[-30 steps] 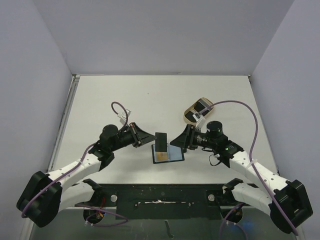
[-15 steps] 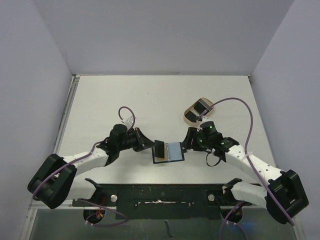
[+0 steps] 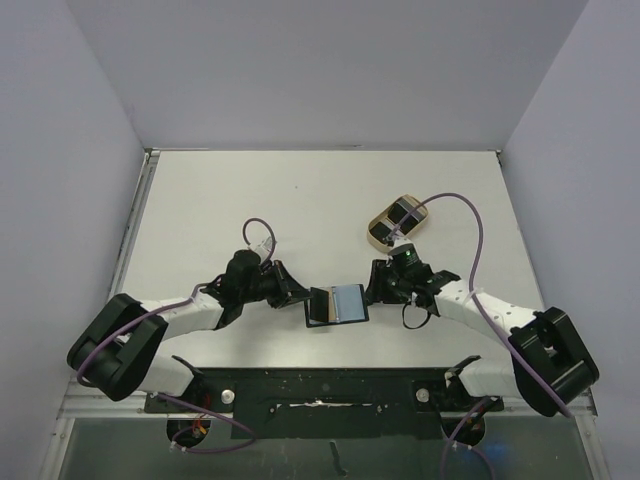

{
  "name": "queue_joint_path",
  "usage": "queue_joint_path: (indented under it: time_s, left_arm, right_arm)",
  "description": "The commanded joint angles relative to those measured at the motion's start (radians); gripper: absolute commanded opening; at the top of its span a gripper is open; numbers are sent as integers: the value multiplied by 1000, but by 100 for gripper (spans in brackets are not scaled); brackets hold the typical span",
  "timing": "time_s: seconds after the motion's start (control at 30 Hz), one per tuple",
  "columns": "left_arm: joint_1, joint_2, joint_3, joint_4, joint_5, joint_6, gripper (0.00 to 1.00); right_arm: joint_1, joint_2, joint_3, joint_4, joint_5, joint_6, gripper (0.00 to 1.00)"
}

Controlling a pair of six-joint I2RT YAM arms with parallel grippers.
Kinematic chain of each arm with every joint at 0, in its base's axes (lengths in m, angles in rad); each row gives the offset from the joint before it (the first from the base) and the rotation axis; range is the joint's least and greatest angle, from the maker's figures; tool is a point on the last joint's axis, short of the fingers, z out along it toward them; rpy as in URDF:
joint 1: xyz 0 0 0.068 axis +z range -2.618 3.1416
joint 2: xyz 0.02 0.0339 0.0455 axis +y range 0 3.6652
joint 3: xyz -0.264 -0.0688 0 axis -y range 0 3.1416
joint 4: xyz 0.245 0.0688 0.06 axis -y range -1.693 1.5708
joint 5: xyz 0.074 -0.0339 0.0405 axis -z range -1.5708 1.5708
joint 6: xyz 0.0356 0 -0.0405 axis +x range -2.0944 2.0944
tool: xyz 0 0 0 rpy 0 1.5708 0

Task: Put the credit cards into the card holder
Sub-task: Insert the credit card into the card holder.

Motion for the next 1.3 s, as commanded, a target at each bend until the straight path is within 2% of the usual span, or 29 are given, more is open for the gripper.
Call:
queue_joint_path:
  time_s: [0.0, 0.27, 0.37, 0.77, 0.97, 1.27]
  left_arm:
    - [-5, -1, 41, 69, 6, 12, 0]
    - [-3, 15, 46, 80, 16, 13, 0]
    - [-2, 23, 46, 77, 18, 21, 0]
    - [17, 73, 67, 76, 42, 82, 0]
    - [26, 113, 106, 58, 120, 143, 0]
    - [28, 165, 124, 32, 124, 173, 0]
  right_arm:
    - [8, 35, -7, 95, -17, -15, 38]
    - [55, 50, -32, 113, -16, 32, 12]
    - [90, 40, -45, 114, -1, 58, 7]
    - [122, 47, -52, 107, 39, 69, 6]
    - [125, 46, -53, 106, 40, 68, 6]
    - [127, 52, -46, 106, 42, 63, 6]
